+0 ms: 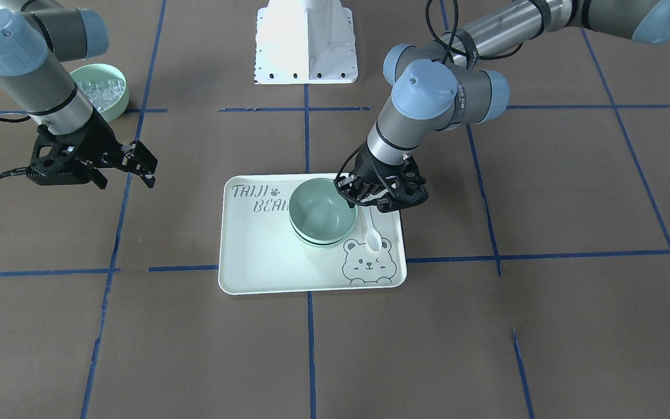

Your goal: Stack green bowls together

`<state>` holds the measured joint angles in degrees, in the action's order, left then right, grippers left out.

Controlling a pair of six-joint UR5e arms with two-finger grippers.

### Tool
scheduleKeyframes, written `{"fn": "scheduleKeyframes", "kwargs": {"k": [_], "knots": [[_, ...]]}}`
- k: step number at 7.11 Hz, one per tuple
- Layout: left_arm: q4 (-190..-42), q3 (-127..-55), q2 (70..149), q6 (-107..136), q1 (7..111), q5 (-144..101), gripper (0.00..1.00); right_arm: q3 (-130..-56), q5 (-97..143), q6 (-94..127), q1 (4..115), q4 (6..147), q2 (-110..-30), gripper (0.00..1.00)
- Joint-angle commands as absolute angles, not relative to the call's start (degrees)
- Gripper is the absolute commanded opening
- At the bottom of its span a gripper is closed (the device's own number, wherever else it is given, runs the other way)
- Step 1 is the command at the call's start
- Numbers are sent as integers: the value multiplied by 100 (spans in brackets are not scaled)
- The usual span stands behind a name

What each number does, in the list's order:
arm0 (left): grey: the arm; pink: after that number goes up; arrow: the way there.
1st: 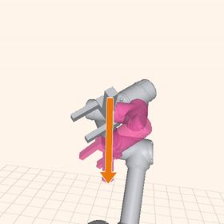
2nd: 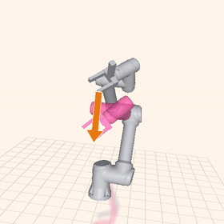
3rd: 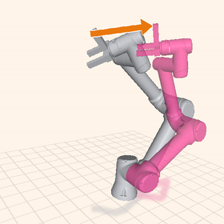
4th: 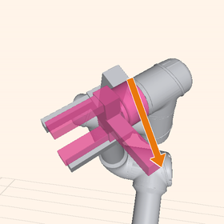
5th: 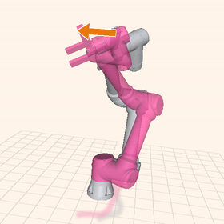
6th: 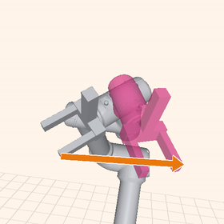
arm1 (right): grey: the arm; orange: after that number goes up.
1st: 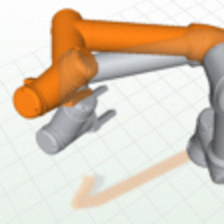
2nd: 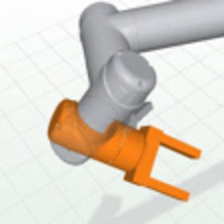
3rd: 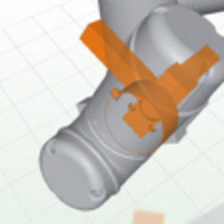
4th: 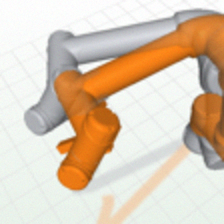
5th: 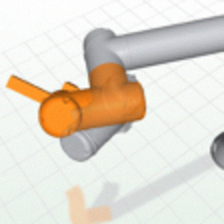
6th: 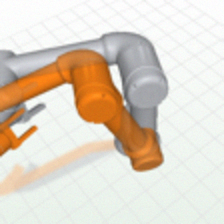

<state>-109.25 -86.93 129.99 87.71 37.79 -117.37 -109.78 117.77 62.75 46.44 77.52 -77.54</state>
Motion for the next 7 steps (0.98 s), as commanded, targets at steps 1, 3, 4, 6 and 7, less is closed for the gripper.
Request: {"fn": "scheduleKeyframes", "kwargs": {"k": [1, 3, 4, 6, 7], "knots": [[-10925, -8684, 12982, 8719, 3771, -11498, 99, -10978, 11786, 6275, 4649, 7752, -7752, 100], [-10925, -8754, 12982, 8701, 3753, -11373, 100, -10978, 11786, 6275, 4649, 7752, -7752, 100], [-10925, -8867, 12947, 8684, 3762, -11382, 100, -10978, 11786, 6275, 4649, 7752, -7761, 100], [-10925, -9855, 12099, 7872, 3919, -11408, 100, -10986, 12004, 6197, 4885, 7761, -7813, 100], [-10934, -10262, 11641, 7188, 4181, -11469, 100, -10978, 12336, 5692, 5287, 7813, -8022, 100]]}}
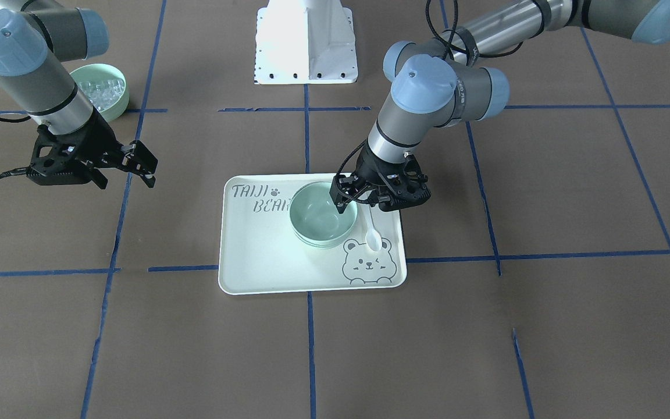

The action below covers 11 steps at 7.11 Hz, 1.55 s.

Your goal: Stack green bowls together

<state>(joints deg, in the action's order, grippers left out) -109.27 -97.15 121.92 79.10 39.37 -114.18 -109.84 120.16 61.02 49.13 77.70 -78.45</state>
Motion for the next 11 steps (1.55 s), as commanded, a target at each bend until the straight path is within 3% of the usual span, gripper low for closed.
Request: {"fn": "scheduleKeyframes", "kwargs": {"k": [1, 4, 7, 8, 11], "knots": [[-10986, -10527, 10993, 6154, 4549, -11670, 100, -10943, 12583, 4747, 5813, 7840, -8338, 100], [-10995, -10512, 9462, 2308, 6619, -12715, 100, -10346, 13287, 1978, 7343, 8241, -8815, 100], [-10916, -9618, 8914, -505, 8547, -13418, 100, -9917, 13664, -275, 8461, 9446, -8833, 100], [-10925, -9337, 8799, -675, 8613, -13447, 100, -9662, 13728, -638, 8647, 9448, -8833, 100], [-9717, -9517, 8833, -730, 8684, -13465, 100, -9580, 13729, -686, 8684, 9466, -8851, 100]]}}
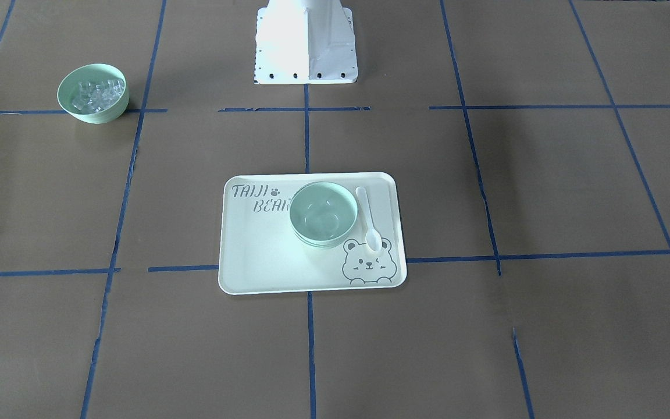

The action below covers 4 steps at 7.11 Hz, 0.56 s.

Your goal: Stack green bowls together

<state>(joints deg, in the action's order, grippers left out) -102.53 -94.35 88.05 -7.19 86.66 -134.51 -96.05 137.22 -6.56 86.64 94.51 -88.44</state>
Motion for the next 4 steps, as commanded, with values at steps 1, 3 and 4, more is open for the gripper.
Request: {"fn": "scheduleKeyframes", "kwargs": {"k": [1, 3, 4], "knots": [[-8885, -9840, 8868, -729, 8701, -13474, 100, -9589, 13729, -677, 8684, 9466, -8842, 100], [-8298, -10106, 8851, -791, 8736, -13465, 100, -9615, 13729, -677, 8684, 9701, -8781, 100], [-8340, -10107, 8781, -808, 8728, -13474, 100, -9615, 13729, -677, 8675, 9712, -8780, 100]]}}
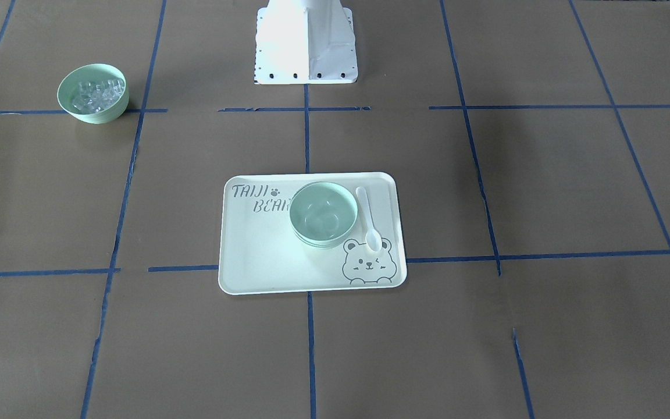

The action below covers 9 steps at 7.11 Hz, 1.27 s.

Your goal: Stack green bowls together

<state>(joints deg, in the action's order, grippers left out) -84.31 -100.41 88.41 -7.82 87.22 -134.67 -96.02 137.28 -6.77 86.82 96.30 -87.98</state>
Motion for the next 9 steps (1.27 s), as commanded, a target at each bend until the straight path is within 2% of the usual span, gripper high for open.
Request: {"fn": "scheduleKeyframes", "kwargs": {"k": [1, 9], "knots": [[-8341, -9960, 8754, -765, 8710, -13482, 100, -9607, 13729, -642, 8675, 9703, -8772, 100], [-8288, -9906, 8780, -809, 8736, -13465, 100, -9501, 13649, -624, 8543, 9624, -8789, 100]]}}
